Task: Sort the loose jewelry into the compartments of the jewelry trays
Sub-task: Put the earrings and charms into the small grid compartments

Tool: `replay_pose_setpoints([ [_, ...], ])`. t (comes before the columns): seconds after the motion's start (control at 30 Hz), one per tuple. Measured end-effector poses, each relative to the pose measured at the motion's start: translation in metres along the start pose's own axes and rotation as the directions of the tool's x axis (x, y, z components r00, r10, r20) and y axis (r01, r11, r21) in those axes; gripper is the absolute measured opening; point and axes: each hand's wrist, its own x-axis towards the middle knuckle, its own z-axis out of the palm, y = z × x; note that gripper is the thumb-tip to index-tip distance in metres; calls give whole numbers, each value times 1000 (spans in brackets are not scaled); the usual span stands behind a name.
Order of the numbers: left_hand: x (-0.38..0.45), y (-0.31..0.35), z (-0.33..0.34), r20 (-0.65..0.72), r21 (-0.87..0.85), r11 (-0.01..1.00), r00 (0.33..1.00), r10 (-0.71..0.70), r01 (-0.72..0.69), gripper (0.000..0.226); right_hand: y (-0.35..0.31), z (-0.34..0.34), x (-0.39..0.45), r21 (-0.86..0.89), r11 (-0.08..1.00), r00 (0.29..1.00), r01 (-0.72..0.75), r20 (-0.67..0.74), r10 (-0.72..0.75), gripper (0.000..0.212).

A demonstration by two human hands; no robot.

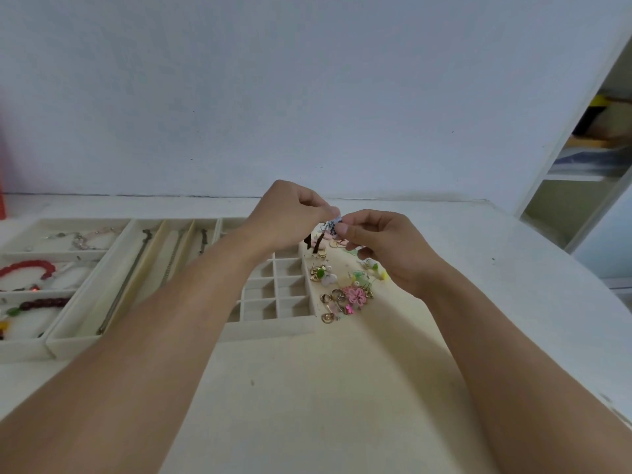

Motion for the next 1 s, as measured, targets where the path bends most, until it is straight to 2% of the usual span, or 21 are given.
replay_pose_setpoints([
  [0.23,-14,0,-31,138,92,996,990,11,-23,19,-12,7,1,121,993,999,17,40,-22,7],
  [0.3,-19,-7,-49,93,88,996,996,9,-17,12,-20,13,6,146,989,998,20,60,-29,3],
  [0.43,-26,-24,-89,-37,134,991,999,20,-15,14,-40,28,19,103,994,993,32,112,-43,23],
  [0.63,-21,-44,-118,-219,-3,1000,976,13,-15,15,-61,79,50,-22,997,996,77,42,-76,10],
  [0.77,-16,-47,-119,-255,-31,999,967,0,-8,13,-61,110,72,-158,982,994,106,52,-99,10],
  [1.0,-11,-54,-119,-284,-69,998,959,-27,8,14,-51,126,99,-257,960,991,115,94,-93,9],
])
